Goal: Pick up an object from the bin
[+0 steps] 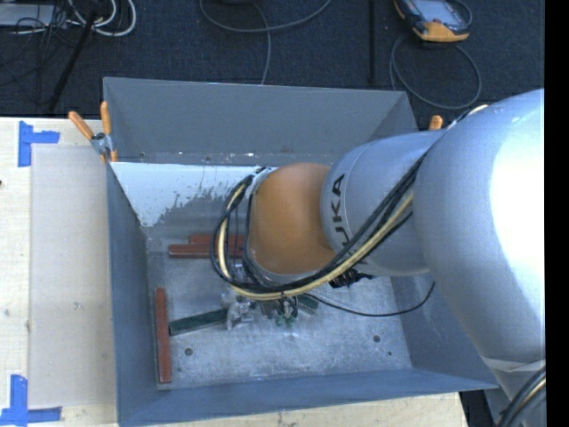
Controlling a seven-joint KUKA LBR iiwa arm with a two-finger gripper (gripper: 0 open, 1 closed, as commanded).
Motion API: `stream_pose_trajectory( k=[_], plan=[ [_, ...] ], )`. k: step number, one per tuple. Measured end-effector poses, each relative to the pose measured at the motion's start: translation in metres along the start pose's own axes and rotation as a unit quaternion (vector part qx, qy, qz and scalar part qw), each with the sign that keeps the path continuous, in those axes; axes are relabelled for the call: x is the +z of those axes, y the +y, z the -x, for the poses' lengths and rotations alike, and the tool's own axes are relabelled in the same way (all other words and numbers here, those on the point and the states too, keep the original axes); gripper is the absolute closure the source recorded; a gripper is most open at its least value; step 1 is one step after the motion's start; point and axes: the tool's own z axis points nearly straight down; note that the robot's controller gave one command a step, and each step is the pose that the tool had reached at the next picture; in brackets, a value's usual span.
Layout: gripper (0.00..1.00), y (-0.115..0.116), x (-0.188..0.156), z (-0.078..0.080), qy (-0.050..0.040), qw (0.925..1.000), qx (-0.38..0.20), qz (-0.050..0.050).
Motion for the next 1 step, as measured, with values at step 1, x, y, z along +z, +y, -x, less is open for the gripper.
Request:
stream_pose_trajectory(
  k=[1],
  plan=[
    [1.00,-0.0001,0.0000,0.0000,0.0000,1.0000,0.000,0.000]
  ],
)
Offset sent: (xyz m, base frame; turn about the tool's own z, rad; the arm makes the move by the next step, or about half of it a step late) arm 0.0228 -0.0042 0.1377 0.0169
